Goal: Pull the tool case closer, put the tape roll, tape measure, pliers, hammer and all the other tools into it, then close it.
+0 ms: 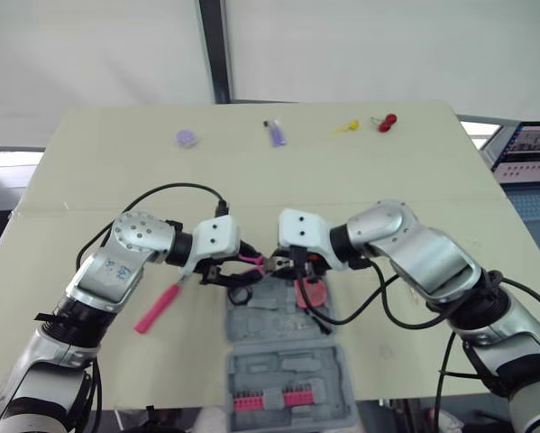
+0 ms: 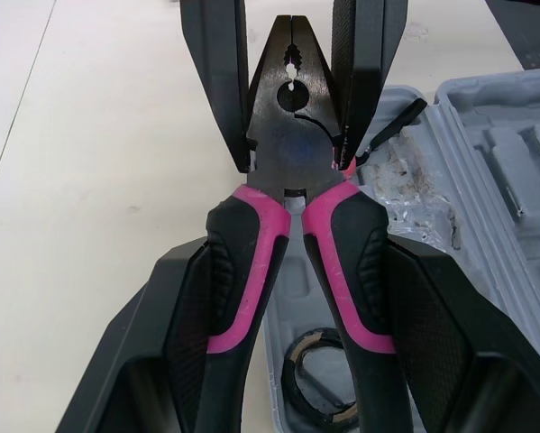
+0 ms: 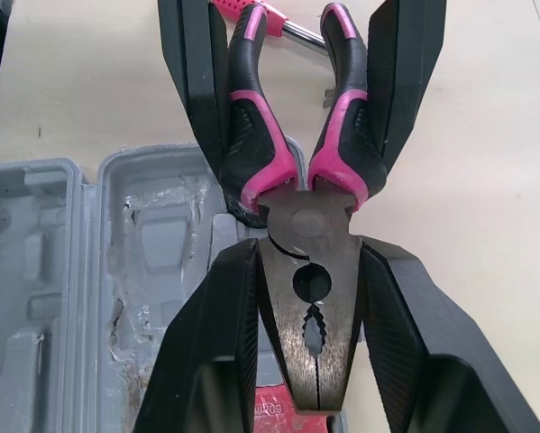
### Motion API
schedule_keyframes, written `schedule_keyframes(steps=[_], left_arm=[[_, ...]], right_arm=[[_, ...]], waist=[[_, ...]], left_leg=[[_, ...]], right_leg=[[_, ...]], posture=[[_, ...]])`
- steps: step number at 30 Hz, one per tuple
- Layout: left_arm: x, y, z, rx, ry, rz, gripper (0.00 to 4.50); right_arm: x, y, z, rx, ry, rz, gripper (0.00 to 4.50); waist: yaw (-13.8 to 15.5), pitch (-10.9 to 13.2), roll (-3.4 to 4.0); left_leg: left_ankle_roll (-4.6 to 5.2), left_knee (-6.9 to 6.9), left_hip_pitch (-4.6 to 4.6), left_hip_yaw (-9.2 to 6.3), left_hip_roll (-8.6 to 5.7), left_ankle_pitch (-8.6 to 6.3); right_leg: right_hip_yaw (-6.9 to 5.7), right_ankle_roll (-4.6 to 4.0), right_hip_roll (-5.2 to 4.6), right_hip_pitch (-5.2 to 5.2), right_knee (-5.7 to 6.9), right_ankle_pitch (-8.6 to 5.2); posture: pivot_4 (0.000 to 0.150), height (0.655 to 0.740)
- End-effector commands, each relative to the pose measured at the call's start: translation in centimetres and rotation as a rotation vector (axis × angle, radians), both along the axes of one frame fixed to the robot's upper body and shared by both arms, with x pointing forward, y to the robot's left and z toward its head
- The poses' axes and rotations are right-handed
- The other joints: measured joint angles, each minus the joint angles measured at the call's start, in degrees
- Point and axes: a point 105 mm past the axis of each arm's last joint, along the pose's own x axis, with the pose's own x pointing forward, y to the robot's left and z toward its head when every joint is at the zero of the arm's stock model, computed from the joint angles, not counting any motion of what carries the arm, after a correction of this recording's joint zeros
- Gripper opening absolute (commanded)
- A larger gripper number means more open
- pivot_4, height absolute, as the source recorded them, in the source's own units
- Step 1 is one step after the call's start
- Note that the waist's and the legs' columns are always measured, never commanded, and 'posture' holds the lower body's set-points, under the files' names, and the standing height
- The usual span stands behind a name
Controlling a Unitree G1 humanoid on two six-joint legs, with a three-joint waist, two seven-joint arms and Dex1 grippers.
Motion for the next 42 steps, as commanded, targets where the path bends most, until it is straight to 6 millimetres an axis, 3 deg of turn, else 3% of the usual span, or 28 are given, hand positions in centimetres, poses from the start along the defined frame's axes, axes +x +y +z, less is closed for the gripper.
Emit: schedule_keyframes(steps=[1, 5, 8, 22, 24, 27, 33, 37, 42], left_arm=[[-0.5, -0.6, 0.8, -0.013, -0.043, -0.039, 2.32], [-0.6, -0.7, 0.8, -0.014, -0.041, -0.041, 2.32], [-0.7, -0.8, 0.8, -0.015, -0.039, -0.042, 2.32], [-0.9, -1.2, 0.8, -0.032, -0.025, -0.047, 2.32], [-0.9, -1.1, 0.9, -0.03, -0.021, -0.041, 3.37], [-1.0, -0.8, 0.8, -0.016, -0.012, -0.04, 4.48], [-1.5, -0.2, 2.0, -0.072, -0.04, -0.046, 4.5], [-1.7, 2.3, 2.0, -0.097, -0.076, 0.006, 4.5], [-4.5, 5.1, 1.5, -0.2, -0.08, 0.013, 4.5]], right_arm=[[0.1, 0.3, 0.9, 0.015, -0.044, 0.01, 1.64], [0.2, 0.3, 1.0, 0.015, -0.046, 0.007, 1.64], [0.0, 0.3, 1.1, 0.016, -0.043, 0.014, 1.02], [0.6, 0.3, 1.3, 0.037, -0.054, -0.003, 1.02], [0.7, 0.2, 1.4, 0.042, -0.061, -0.006, 1.02], [0.9, 0.2, 1.8, 0.07, -0.095, -0.013, 1.02], [0.5, -1.5, 2.2, 0.107, -0.136, -0.005, 1.02], [-0.8, -2.4, 2.2, 0.149, -0.15, 0.038, 1.02], [-2.3, -4.2, 0.8, 0.131, -0.15, 0.066, 1.02]], waist=[[0.0, 0.0, 0.0], [0.0, 0.0, 0.0], [0.0, 0.0, 0.0], [0.0, 0.0, 0.0], [0.0, 0.0, 0.0], [0.0, 0.0, 0.0], [0.1, 0.0, 0.0], [0.0, 0.0, -0.01], [-0.1, 0.0, 0.0]], left_leg=[[0.0, 0.0, 0.0, 0.0, 0.0, 0.0], [0.0, 0.0, 0.0, 0.0, 0.0, 0.0], [0.0, 0.0, 0.0, 0.0, 0.0, 0.0], [0.0, 0.03, 0.0, 0.0, 0.0, 0.0], [0.0, 0.04, 0.0, -0.01, 0.0, 0.0], [0.0, 0.05, 0.0, -0.01, 0.0, 0.0], [0.0, 0.05, 0.0, -0.01, 0.0, 0.0], [0.0, 0.04, 0.0, 0.0, 0.0, 0.0], [0.0, -0.07, 0.07, 0.09, 0.02, 0.0]], right_leg=[[0.0, 0.0, 0.0, 0.0, 0.0, 0.0], [0.0, 0.0, 0.0, -0.01, 0.02, 0.0], [0.0, 0.0, 0.0, -0.01, 0.03, 0.0], [0.0, 0.0, 0.0, -0.02, 0.09, 0.0], [0.0, 0.0, 0.0, -0.03, 0.1, 0.0], [0.0, 0.0, -0.01, -0.03, 0.11, 0.0], [0.0, 0.0, -0.01, -0.03, 0.12, 0.0], [-0.02, 0.0, -0.03, -0.03, 0.11, 0.0], [-0.03, 0.0, -0.04, -0.05, 0.08, 0.0]], posture=[[0.15, 0.74], [0.15, 0.74], [0.15, 0.74], [0.15, 0.74], [0.15, 0.74], [0.15, 0.74], [0.15, 0.74], [0.15, 0.74], [0.15, 0.74]])
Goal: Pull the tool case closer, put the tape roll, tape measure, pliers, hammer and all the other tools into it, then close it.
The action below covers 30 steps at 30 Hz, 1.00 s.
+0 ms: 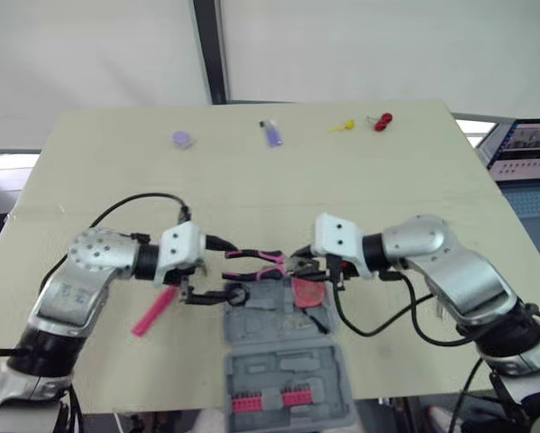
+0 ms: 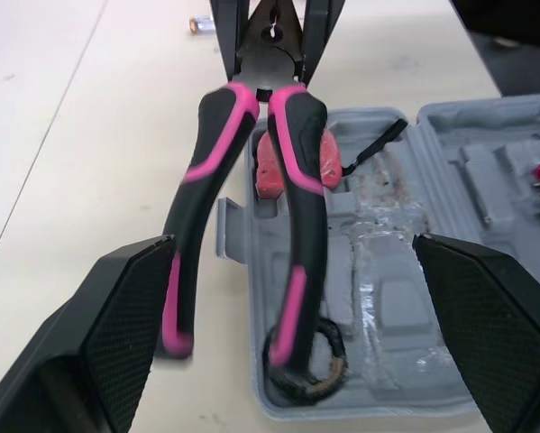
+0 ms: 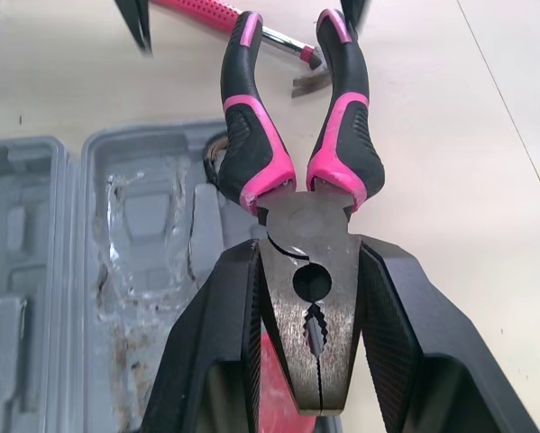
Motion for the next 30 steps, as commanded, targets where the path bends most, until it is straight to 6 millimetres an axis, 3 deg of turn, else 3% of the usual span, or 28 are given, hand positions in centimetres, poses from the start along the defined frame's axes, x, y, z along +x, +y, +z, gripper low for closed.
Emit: schedule_keyframes(steps=[1, 7, 13, 23, 30], left_arm=[[-2.6, 1.5, 0.5, -0.041, -0.07, -0.029, 4.5], [-6.6, 3.3, -2.8, -0.036, -0.06, -0.001, 4.5], [-9.2, 4.1, -5.4, -0.055, -0.112, -0.027, 4.5], [-9.5, 4.7, -7.2, -0.104, -0.128, 0.033, 4.5], [-8.9, 5.0, -7.2, -0.122, -0.128, 0.076, 4.5]], right_arm=[[-1.8, -0.6, 0.8, 0.015, -0.067, 0.088, 1.02], [-2.9, -2.1, -1.2, -0.032, -0.043, 0.147, 1.02], [-3.2, -1.3, -2.4, -0.05, -0.033, 0.187, 1.02], [-3.2, -1.2, -4.6, -0.135, -0.027, 0.152, 1.02], [-3.3, -0.9, -5.5, -0.156, -0.014, 0.139, 1.02]], waist=[[0.1, 0.0, 0.0], [0.6, 0.0, 0.0], [1.5, 0.0, 0.0], [1.6, 0.0, -0.01], [1.6, 0.0, -0.01]], left_leg=[[0.0, 0.0, 0.0, 0.01, 0.0, 0.0], [0.02, 0.11, 0.04, 0.13, -0.01, -0.01], [0.04, 0.11, 0.09, 0.21, 0.0, -0.02], [0.05, 0.12, 0.1, 0.25, 0.0, -0.03], [0.05, 0.11, 0.12, 0.27, 0.0, -0.03]], right_leg=[[0.0, 0.0, -0.02, 0.0, 0.0, 0.0], [0.01, -0.01, -0.07, 0.14, -0.08, 0.0], [0.03, -0.03, -0.07, 0.16, -0.16, 0.01], [0.03, -0.09, -0.06, 0.19, -0.23, 0.05], [0.03, -0.09, -0.07, 0.19, -0.23, 0.05]], posture=[[0.15, 0.74], [0.15, 0.74], [0.15, 0.74], [0.15, 0.74], [0.15, 0.74]])
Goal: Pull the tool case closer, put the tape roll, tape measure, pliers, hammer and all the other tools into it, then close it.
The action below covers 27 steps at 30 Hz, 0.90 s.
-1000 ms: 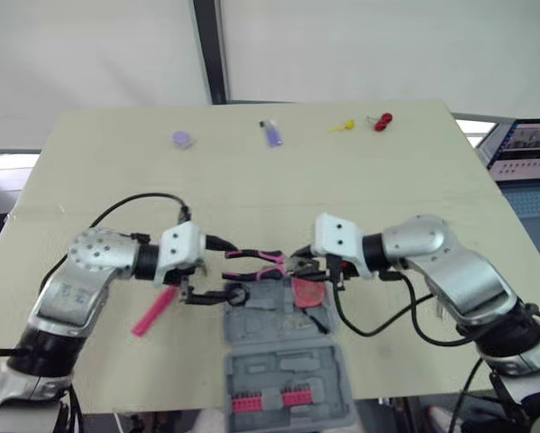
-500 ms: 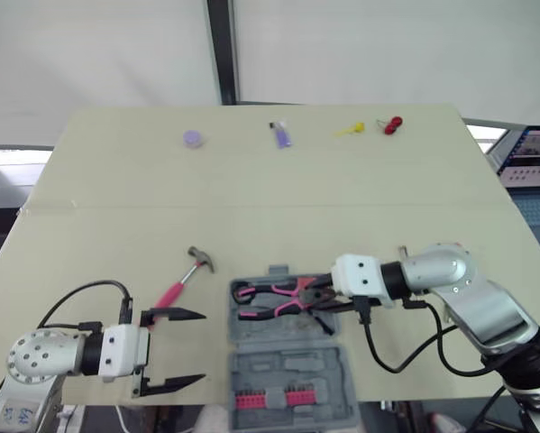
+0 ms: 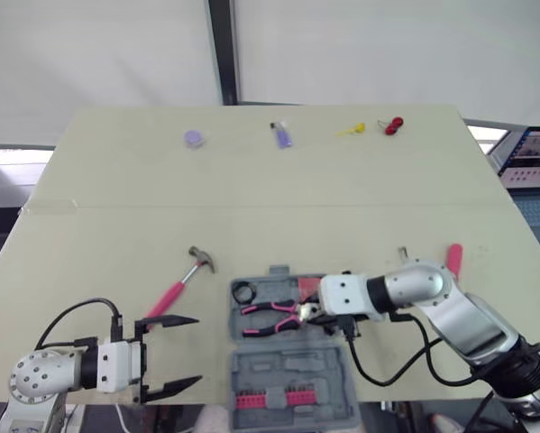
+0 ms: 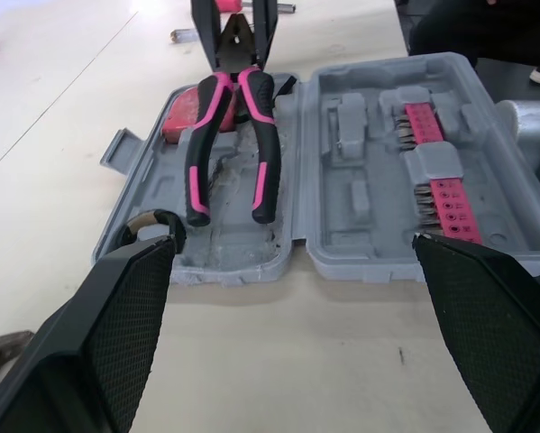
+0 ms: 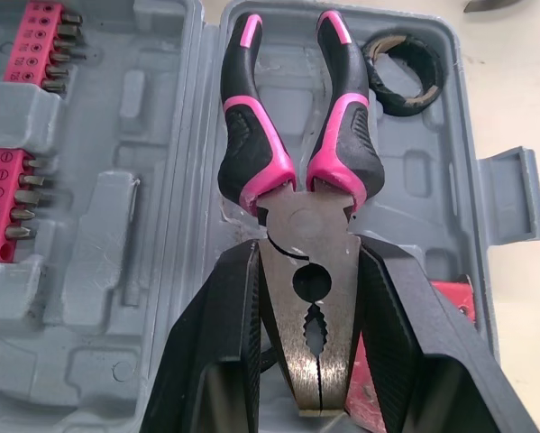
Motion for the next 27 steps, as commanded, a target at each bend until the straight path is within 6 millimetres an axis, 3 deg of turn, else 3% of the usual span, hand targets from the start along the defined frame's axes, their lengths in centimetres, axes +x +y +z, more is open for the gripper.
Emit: schedule_keyframes(steps=[1, 27], left_arm=[[0.1, -0.1, 0.3, -0.014, -0.012, 0.013, 4.5], [0.8, -0.2, 0.6, -0.015, -0.024, 0.046, 4.5]], right_arm=[[-0.2, 0.6, 0.2, 0.018, -0.018, 0.012, 1.02], [-0.3, 2.0, -0.4, 0.037, -0.014, 0.006, 1.02]], waist=[[0.0, 0.0, 0.0], [0.0, 0.0, 0.0]], left_leg=[[0.0, 0.0, 0.0, 0.0, 0.0, 0.0], [0.0, -0.02, 0.01, 0.0, 0.0, 0.0]], right_leg=[[0.0, 0.0, 0.0, 0.0, 0.0, 0.0], [0.0, 0.0, 0.0, 0.0, 0.0, 0.0]], posture=[[0.15, 0.74], [0.15, 0.74]])
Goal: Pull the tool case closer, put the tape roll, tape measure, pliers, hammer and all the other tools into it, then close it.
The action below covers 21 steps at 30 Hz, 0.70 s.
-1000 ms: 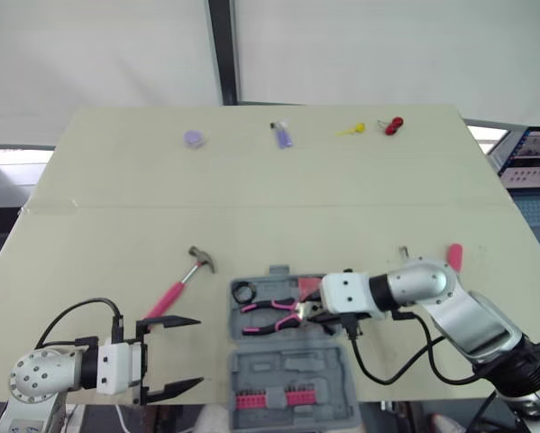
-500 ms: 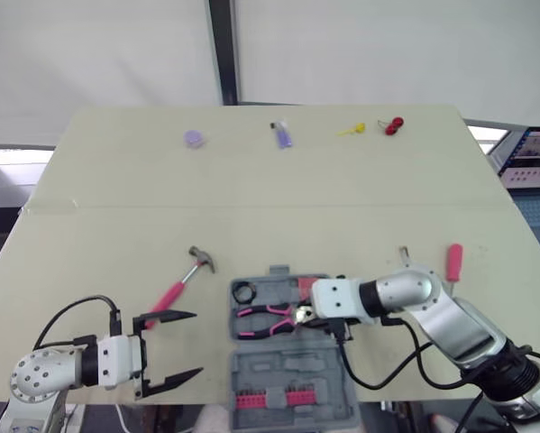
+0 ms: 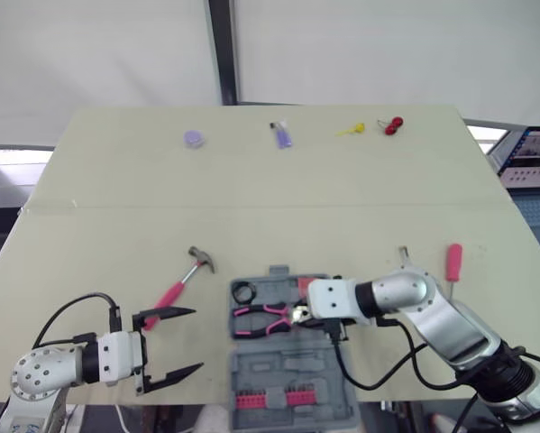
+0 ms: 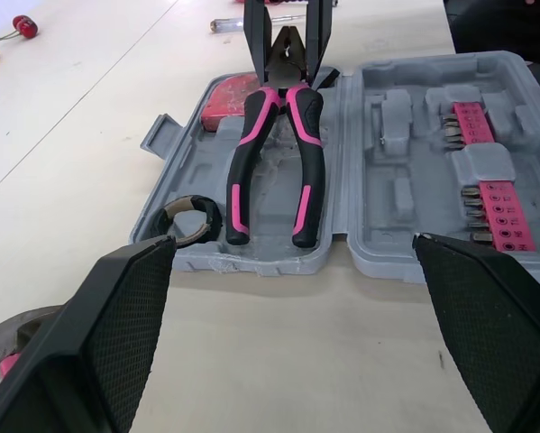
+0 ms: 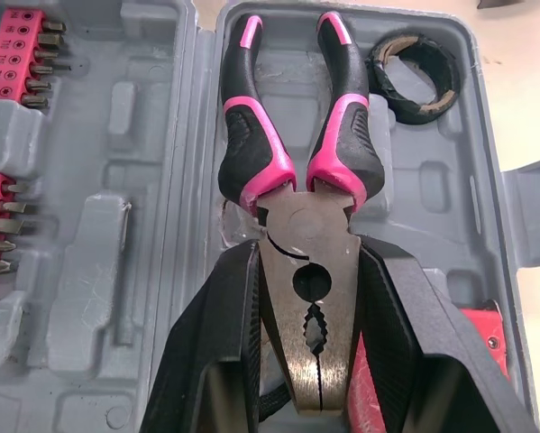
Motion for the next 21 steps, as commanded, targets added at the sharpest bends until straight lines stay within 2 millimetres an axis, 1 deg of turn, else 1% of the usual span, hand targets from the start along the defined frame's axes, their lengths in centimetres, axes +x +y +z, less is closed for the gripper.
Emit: schedule_keyframes(steps=[1, 7, 14, 21], left_arm=[[-0.1, -0.3, 0.2, 0.006, -0.013, -0.013, 4.5], [0.1, -0.4, 0.2, 0.006, -0.016, -0.01, 4.5], [0.2, -0.6, 0.3, 0.001, -0.021, -0.004, 4.5], [0.3, -0.5, 0.3, 0.0, -0.023, 0.003, 4.5]], right_arm=[[-0.1, 0.6, 0.5, 0.019, -0.025, 0.018, 1.02], [0.0, 0.7, 0.4, 0.019, -0.024, 0.017, 1.02], [-0.2, 0.7, -0.2, 0.006, -0.007, 0.02, 1.02], [0.1, 0.7, -0.7, -0.003, -0.005, 0.009, 1.02]], waist=[[0.0, 0.0, 0.0], [0.0, 0.0, 0.0], [0.0, 0.0, 0.0], [0.0, 0.0, 0.0]], left_leg=[[0.0, 0.0, 0.0, 0.0, 0.0, 0.0], [0.0, 0.0, 0.0, 0.0, 0.0, 0.0], [0.0, 0.0, 0.0, 0.0, 0.0, 0.0], [0.0, -0.01, 0.01, 0.0, 0.0, 0.0]], right_leg=[[0.0, 0.0, 0.0, 0.0, 0.0, 0.0], [0.0, 0.0, 0.0, 0.0, 0.0, 0.0], [0.0, 0.0, 0.0, 0.0, 0.0, 0.0], [0.0, 0.0, 0.0, 0.0, 0.0, 0.0]], posture=[[0.15, 0.74], [0.15, 0.74], [0.15, 0.74], [0.15, 0.74]])
